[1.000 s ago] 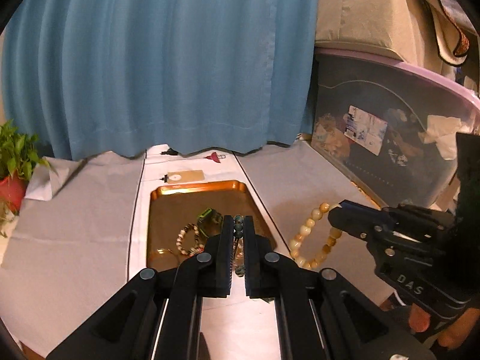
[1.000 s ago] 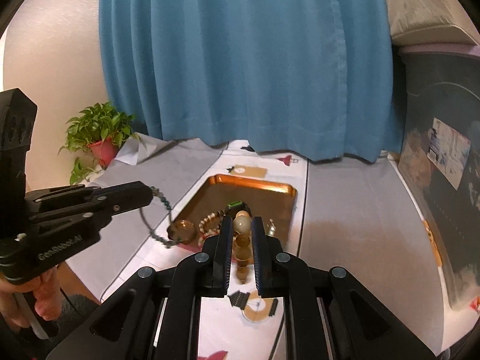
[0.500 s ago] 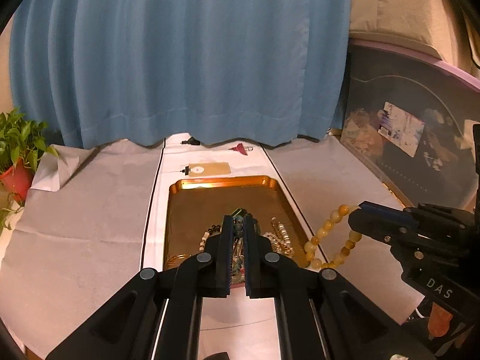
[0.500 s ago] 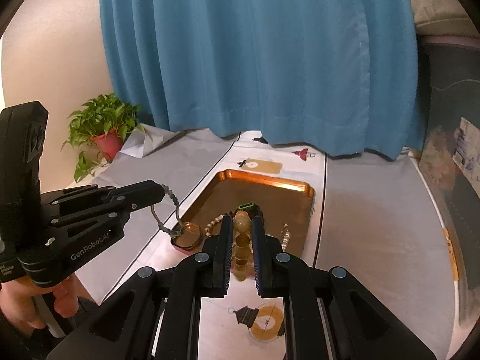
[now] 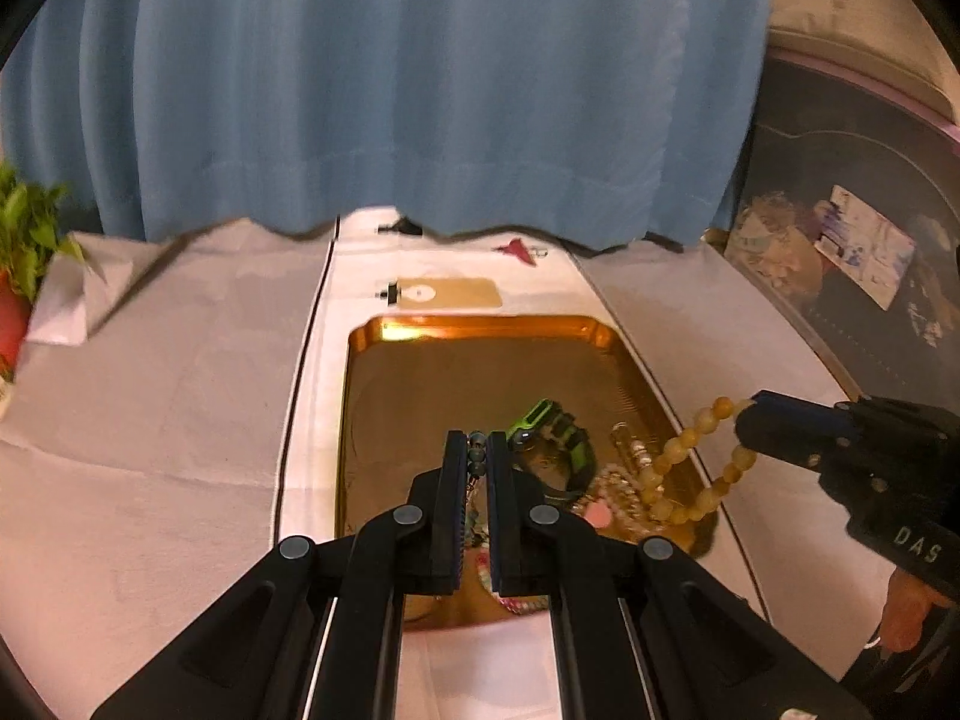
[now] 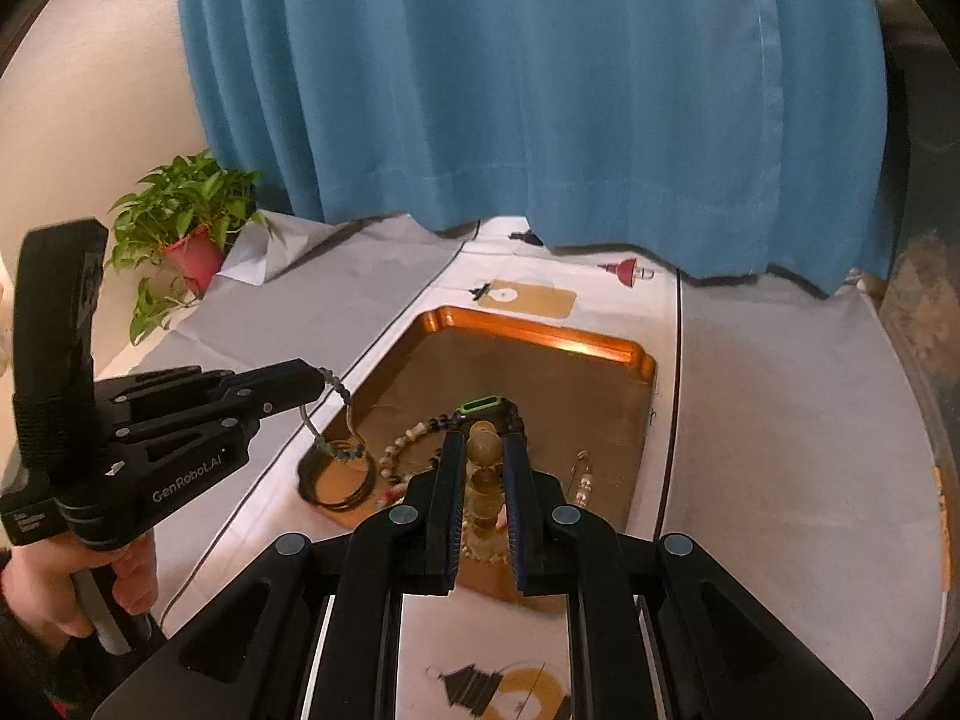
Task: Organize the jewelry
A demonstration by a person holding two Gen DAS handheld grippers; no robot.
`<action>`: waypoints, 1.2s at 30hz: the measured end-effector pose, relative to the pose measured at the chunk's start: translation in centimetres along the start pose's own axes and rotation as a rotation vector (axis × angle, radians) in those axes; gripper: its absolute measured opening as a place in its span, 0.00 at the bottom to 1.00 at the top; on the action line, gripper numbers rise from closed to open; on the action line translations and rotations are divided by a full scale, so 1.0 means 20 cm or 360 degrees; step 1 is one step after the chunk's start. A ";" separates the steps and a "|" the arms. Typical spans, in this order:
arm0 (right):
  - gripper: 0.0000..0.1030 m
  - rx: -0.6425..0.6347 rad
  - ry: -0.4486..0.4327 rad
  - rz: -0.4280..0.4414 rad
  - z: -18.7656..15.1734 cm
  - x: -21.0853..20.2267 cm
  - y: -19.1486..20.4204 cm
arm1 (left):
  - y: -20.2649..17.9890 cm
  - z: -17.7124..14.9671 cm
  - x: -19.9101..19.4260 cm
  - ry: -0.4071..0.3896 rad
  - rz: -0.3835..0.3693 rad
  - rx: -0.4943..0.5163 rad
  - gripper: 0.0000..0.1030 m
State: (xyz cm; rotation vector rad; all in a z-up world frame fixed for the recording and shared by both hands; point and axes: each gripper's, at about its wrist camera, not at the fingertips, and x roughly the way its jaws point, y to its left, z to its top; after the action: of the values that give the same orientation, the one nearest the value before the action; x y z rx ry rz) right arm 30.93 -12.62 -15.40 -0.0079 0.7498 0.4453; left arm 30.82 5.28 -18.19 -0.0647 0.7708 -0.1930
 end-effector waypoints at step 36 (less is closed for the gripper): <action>0.70 0.0380 0.0066 -0.0188 -0.43 -0.04 0.02 | -0.02 -0.26 -0.12 0.0168 0.0109 -0.0109 0.79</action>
State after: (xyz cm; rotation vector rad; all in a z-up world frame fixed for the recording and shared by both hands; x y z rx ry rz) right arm 24.63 -14.01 -21.25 0.1618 0.8349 0.2420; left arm 25.47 5.49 -20.17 -0.0934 0.8837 -0.1056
